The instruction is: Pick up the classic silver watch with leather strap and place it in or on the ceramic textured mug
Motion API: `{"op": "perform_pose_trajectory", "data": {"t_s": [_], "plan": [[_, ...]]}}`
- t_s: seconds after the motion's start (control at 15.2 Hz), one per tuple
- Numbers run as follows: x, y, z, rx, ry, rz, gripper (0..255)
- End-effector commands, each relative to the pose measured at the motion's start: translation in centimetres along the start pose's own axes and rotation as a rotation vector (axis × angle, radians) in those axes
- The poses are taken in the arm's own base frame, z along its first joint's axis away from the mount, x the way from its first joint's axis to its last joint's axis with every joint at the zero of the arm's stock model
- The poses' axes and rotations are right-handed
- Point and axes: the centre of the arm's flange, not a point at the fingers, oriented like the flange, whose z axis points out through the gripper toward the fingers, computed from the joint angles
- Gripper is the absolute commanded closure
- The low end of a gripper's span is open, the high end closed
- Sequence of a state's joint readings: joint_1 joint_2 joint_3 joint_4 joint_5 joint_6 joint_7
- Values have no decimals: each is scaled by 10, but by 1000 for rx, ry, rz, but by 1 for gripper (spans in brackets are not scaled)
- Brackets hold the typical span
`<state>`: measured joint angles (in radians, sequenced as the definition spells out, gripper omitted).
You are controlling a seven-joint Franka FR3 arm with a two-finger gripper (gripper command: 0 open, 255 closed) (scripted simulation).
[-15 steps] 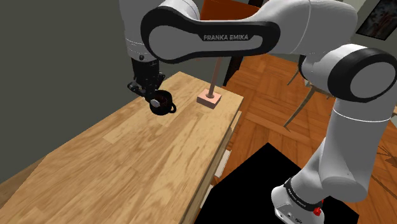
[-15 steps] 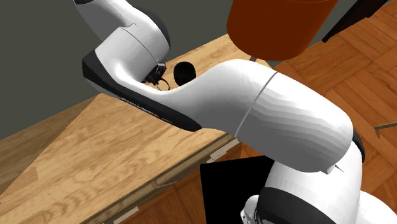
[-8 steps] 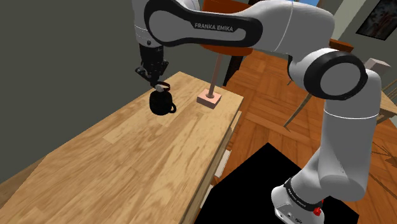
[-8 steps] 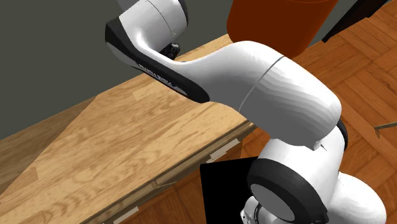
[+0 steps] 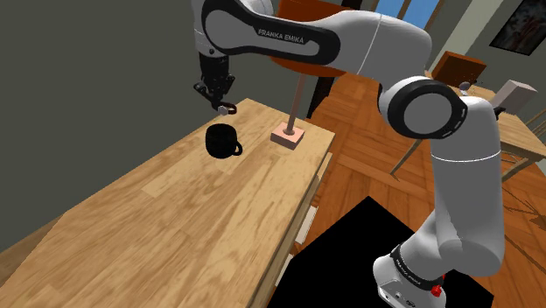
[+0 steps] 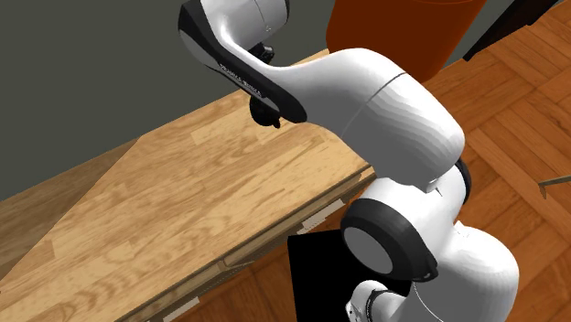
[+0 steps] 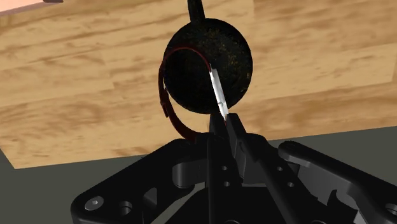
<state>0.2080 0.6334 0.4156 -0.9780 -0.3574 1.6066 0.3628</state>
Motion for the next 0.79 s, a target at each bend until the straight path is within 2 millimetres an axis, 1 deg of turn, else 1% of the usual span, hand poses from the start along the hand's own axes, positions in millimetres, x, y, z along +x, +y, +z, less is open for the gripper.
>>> {"op": "perform_pose_trajectory", "data": {"t_s": [0.0, 0.73], "plan": [[0, 0, 9, 0, 0, 0, 255], [-4, -5, 67, 0, 0, 0, 255]]}}
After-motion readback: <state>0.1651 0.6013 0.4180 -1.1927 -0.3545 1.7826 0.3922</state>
